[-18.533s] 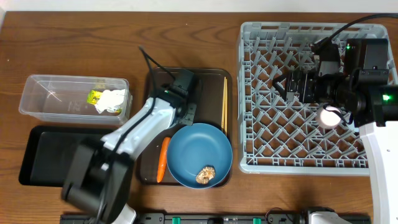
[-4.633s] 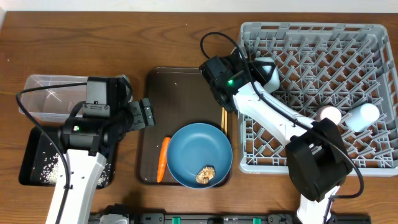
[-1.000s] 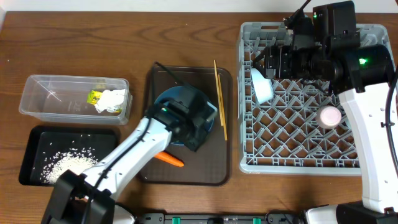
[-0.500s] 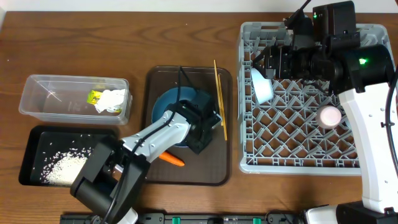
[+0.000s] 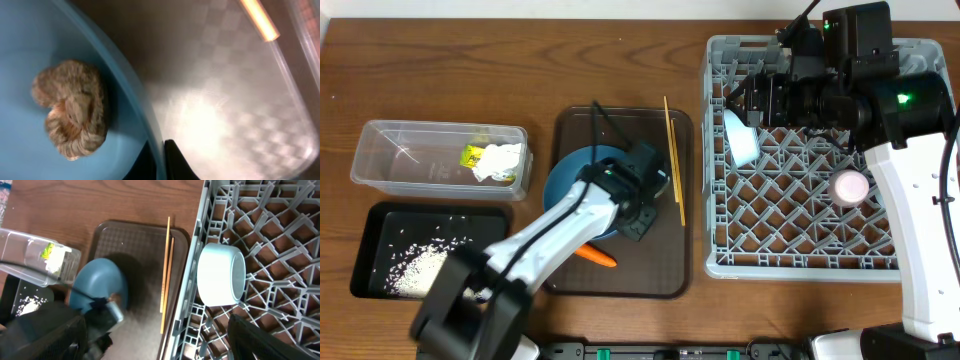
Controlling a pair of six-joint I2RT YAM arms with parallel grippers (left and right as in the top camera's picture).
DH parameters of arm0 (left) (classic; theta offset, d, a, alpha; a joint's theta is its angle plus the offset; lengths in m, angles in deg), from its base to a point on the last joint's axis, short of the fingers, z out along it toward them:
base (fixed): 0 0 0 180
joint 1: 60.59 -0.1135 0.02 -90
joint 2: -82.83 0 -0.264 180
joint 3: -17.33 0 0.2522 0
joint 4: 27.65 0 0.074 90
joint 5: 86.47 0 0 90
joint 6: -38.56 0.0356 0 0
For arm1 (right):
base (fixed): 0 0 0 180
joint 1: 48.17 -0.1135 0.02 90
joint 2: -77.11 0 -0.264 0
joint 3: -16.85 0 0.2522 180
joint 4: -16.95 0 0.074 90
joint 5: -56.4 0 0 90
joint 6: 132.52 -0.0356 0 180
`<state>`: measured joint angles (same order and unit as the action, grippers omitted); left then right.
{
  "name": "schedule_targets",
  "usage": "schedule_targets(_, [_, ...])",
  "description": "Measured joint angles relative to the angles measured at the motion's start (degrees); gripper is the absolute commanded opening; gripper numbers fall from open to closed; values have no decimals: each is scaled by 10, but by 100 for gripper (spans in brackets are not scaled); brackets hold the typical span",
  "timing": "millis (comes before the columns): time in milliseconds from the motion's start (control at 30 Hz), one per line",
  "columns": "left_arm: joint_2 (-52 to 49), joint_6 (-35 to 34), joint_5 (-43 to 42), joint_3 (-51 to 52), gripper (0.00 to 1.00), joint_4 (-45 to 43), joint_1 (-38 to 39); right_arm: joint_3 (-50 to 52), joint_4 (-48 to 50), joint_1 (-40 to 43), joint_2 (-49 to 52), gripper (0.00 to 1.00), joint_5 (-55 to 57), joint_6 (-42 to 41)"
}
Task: Sort waste into correct bins and load items into the dishwasher rack
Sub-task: 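Carry the blue plate over the black tray and tip it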
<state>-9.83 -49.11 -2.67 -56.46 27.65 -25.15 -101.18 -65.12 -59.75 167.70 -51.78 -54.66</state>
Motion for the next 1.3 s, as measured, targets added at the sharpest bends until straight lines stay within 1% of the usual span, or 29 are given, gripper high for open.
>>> schedule_targets(100, [67, -52, -14, -13, 6, 23, -9, 0, 0, 0, 0, 83, 0, 2])
schedule_targets(267, [193, -121, -24, -31, 6, 24, -46, 0, 0, 0, 0, 83, 1, 2])
schedule_targets(367, [271, -163, -24, -34, 6, 35, -91, 0, 2, 0, 0, 84, 2, 3])
schedule_targets(500, [335, -215, -13, -34, 6, 61, -152, 0, 4, 0, 0, 84, 2, 3])
schedule_targets(600, [369, -241, 3, -34, 6, 71, -203, 0, 3, 0, 0, 84, 2, 3])
schedule_targets(733, [405, -253, 11, -34, 6, 75, -284, 0, 3, 0, 0, 84, 2, 4])
schedule_targets(933, [420, -241, -3, -32, 6, 78, -396, 0, 3, 0, 0, 84, 2, 4])
schedule_targets(1033, [420, -220, -43, -13, 6, 50, -455, 0, 1, 0, 0, 84, 2, 4])
schedule_targets(1100, [418, -212, -85, 2, 6, 26, -497, 0, 0, 0, 0, 85, 2, 5])
schedule_targets(1133, [418, -207, -120, 12, 6, 5, -527, 0, 0, 0, 0, 85, 2, 5])
schedule_targets(1200, [417, -205, -167, 21, 6, -20, -563, 0, 0, 0, 0, 85, 2, 5])
schedule_targets(1300, [418, -205, -234, 29, 6, -40, -620, 0, 0, 0, 0, 85, 2, 5])
